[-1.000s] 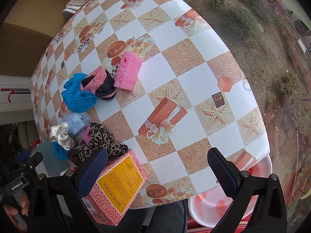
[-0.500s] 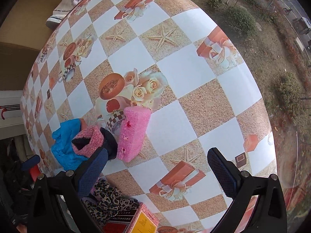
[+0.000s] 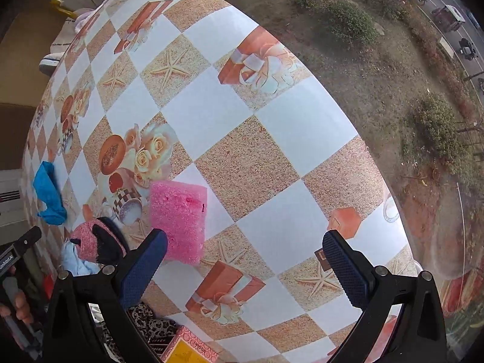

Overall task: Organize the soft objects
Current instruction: 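Grasp the pink sponge with the right tool while the left tool grasps the blue glove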

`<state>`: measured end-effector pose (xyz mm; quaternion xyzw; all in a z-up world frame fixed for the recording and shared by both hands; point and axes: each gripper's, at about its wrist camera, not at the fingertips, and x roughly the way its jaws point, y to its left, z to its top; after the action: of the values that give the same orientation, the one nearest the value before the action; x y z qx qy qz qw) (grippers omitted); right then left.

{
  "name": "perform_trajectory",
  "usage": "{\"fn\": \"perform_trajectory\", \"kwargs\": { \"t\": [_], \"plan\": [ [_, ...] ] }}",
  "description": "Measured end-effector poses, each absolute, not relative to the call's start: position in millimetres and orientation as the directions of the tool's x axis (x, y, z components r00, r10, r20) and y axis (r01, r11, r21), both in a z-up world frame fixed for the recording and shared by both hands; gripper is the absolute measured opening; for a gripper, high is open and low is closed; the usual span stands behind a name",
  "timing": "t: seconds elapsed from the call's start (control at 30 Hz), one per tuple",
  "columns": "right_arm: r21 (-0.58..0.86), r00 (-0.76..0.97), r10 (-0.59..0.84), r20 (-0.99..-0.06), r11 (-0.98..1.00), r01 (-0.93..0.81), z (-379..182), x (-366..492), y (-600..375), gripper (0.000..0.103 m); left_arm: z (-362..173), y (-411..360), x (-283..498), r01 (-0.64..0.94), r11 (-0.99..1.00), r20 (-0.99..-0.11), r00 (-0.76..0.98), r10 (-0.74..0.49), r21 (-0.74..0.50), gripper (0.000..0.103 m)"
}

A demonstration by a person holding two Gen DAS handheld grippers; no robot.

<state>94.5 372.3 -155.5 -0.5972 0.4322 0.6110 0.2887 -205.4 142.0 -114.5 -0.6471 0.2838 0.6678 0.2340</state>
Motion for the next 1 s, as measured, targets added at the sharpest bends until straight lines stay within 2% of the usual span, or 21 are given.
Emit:
{"fn": "perform_trajectory", "kwargs": {
  "t": [0.13, 0.4, 0.6, 0.67, 0.73, 0.77, 0.8, 0.87, 0.93, 1.0],
  "plan": [
    [0.207, -0.126, -0.195, -0.973, -0.483, -0.851, -161.2, 68.1, 362.8, 0.103, -120.7, 162.9, -217.9, -0.698, -0.700, -0.988, -0.139, -0.072, 0.149, 0.103],
    [0.034, 0.054, -0.141, -0.989, -0.558, -0.829, -199.4, 38.3, 346.7, 0.103, -170.1, 184.2, -228.1, -0.720, -0.658, -0.975, -0.167, -0.146, 0.222, 0.103],
    [0.024, 0.030, -0.086, -0.996, -0.562, -0.827, -193.9, 40.1, 343.8, 0.103, -179.0, 190.3, -222.3, -0.744, -0.621, -0.969, -0.184, -0.165, 0.247, 0.088],
    [0.022, 0.020, -0.067, -0.998, -0.568, -0.823, -190.5, 46.0, 339.3, 0.103, -176.5, 194.0, -220.7, -0.753, -0.622, -0.976, -0.156, -0.152, 0.217, 0.072],
    [0.022, 0.036, -0.088, -0.995, -0.586, -0.810, -191.0, 45.3, 336.0, 0.103, -174.6, 197.7, -217.1, -0.758, -0.620, -0.979, -0.135, -0.155, 0.203, 0.025],
    [0.024, 0.043, -0.097, -0.994, -0.597, -0.802, -190.9, 42.3, 337.4, 0.103, -175.6, 198.0, -215.1, -0.762, -0.613, -0.977, -0.131, -0.166, 0.206, 0.019],
    [0.023, 0.047, -0.099, -0.994, -0.606, -0.795, -190.9, 41.3, 335.2, 0.100, -174.2, 198.0, -211.8, -0.765, -0.612, -0.979, -0.130, -0.159, 0.201, 0.016],
    [0.024, 0.027, -0.072, -0.997, -0.627, -0.778, -189.0, 33.5, 324.7, 0.084, -167.6, 197.1, -205.2, -0.767, -0.612, -0.981, -0.148, -0.123, 0.192, 0.014],
    [0.027, -0.003, -0.039, -0.999, -0.652, -0.758, -178.7, 32.4, 317.5, 0.048, -155.4, 194.5, -197.0, -0.768, -0.611, -0.981, -0.172, -0.088, 0.190, 0.014],
    [0.084, -0.054, -0.066, -0.996, -0.655, -0.751, -172.2, 35.8, 317.4, 0.048, -140.6, 190.3, -188.2, -0.772, -0.608, -0.980, -0.190, -0.053, 0.183, 0.014]
  ]
}}
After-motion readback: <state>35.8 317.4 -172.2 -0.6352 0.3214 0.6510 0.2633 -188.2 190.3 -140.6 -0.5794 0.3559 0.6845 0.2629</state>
